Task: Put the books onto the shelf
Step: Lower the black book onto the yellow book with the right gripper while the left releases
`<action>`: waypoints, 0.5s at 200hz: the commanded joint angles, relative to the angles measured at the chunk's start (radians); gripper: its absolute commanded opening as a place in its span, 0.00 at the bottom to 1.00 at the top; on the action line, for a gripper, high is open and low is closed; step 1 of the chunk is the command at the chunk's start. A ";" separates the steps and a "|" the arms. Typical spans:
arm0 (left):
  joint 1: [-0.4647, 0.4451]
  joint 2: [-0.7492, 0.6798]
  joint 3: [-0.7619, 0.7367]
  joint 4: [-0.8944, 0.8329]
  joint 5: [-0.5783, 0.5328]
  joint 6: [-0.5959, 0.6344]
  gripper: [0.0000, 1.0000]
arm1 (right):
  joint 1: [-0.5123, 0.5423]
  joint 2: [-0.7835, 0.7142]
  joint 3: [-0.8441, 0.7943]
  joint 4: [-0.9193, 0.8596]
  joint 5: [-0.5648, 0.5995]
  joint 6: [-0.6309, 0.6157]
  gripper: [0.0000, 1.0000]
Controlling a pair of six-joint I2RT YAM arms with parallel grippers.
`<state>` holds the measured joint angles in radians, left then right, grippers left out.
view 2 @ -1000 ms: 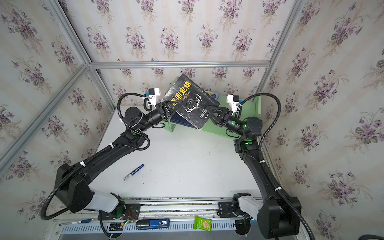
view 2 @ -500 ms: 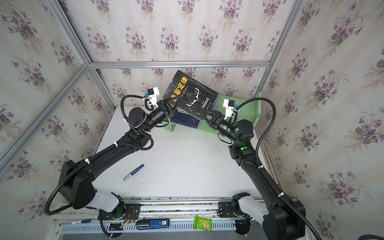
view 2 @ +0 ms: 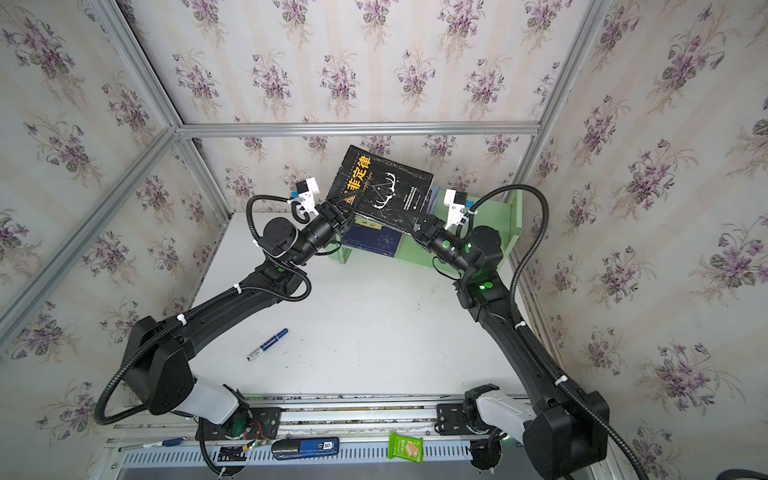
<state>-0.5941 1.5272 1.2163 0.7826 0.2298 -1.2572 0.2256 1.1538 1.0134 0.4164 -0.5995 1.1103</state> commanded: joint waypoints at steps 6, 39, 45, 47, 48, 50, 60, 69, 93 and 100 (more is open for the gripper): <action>0.025 -0.041 -0.006 -0.041 -0.008 0.062 0.73 | -0.055 0.025 0.048 -0.018 -0.047 0.000 0.18; 0.131 -0.094 -0.097 -0.105 0.065 0.072 0.89 | -0.124 0.064 0.092 -0.037 -0.112 0.015 0.16; 0.155 -0.104 -0.120 -0.106 0.075 0.068 0.90 | -0.128 0.075 0.102 -0.040 -0.119 0.013 0.16; 0.162 -0.106 -0.128 -0.107 0.080 0.067 0.91 | -0.130 0.077 0.105 -0.040 -0.121 0.014 0.16; 0.167 -0.108 -0.131 -0.107 0.081 0.067 0.91 | -0.130 0.078 0.106 -0.041 -0.122 0.013 0.16; 0.175 -0.112 -0.136 -0.109 0.084 0.066 0.91 | -0.132 0.081 0.109 -0.042 -0.124 0.013 0.16; 0.209 -0.131 -0.174 -0.117 0.095 0.064 0.93 | -0.133 0.100 0.126 -0.048 -0.130 0.010 0.16; 0.237 -0.150 -0.202 -0.127 0.101 0.067 0.94 | -0.133 0.116 0.138 -0.047 -0.130 0.011 0.15; 0.284 -0.203 -0.256 -0.171 0.087 0.103 0.96 | -0.133 0.153 0.163 -0.047 -0.120 0.011 0.14; 0.291 -0.215 -0.263 -0.197 0.079 0.118 0.96 | -0.133 0.162 0.170 -0.047 -0.116 0.011 0.14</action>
<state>-0.3290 1.3491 0.9764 0.6201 0.2985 -1.1866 0.0937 1.2957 1.1458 0.2909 -0.7101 1.1267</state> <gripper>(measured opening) 0.955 0.183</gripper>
